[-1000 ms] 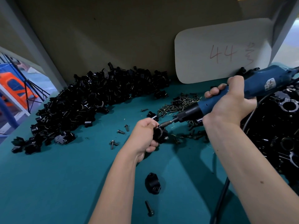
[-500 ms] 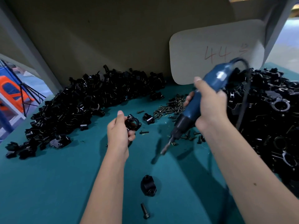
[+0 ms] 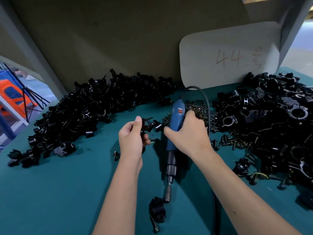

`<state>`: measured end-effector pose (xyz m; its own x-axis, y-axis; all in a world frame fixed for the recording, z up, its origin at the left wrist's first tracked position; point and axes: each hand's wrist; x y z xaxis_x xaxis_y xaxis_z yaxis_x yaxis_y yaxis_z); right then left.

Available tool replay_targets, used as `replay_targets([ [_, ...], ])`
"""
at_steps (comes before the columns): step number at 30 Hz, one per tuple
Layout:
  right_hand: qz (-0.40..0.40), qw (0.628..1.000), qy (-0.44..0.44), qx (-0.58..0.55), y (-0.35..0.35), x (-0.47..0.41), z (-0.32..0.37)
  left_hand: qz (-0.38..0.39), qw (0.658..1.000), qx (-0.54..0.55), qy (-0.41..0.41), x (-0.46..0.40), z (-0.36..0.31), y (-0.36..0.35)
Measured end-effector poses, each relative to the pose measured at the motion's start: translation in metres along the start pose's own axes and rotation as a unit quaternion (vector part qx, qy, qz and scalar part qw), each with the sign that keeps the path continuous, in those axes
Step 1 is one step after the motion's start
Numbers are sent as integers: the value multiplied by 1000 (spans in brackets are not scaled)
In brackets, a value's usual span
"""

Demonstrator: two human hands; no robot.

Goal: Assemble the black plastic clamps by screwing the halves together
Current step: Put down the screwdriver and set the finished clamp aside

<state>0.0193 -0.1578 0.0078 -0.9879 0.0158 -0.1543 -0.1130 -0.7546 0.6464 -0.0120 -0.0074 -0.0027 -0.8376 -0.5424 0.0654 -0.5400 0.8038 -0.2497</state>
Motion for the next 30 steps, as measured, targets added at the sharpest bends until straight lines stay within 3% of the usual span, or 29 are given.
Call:
replay_targets([
  [5,-29,998,18,58,-1,-1,-3,-6,999,-16,-27,7,1,-4],
  [7,-77,993,43,83,5,-4,-5,6,997,-46,-56,12,2,-9],
  [9,-104,988,116,17,15,-6,-2,27,994,-59,-85,17,1,-14],
  [11,-37,979,180,-92,26,-7,7,45,992,-51,-106,22,-3,-22],
  [14,42,964,219,-142,40,-8,14,65,992,-29,-101,30,-6,-37],
  [20,-4,989,127,-81,93,-22,-2,81,995,-19,-46,47,-8,-85],
  [25,-100,993,58,12,172,-36,-29,180,968,-92,-150,79,-19,-159],
  [27,-135,989,27,61,207,-43,-38,222,941,-146,-210,90,-24,-192],
  [30,-175,973,-29,147,248,-55,-54,299,861,-296,-285,98,-25,-233],
])
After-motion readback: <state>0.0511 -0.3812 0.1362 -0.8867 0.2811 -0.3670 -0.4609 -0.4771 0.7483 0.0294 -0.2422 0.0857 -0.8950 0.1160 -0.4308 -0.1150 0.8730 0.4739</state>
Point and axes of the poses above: each hand's wrist, its own x-axis away from the middle knuckle, its own y-axis out of the back of the hand, z = x × y, and after that the axes turned 1 degree about x, right-handed
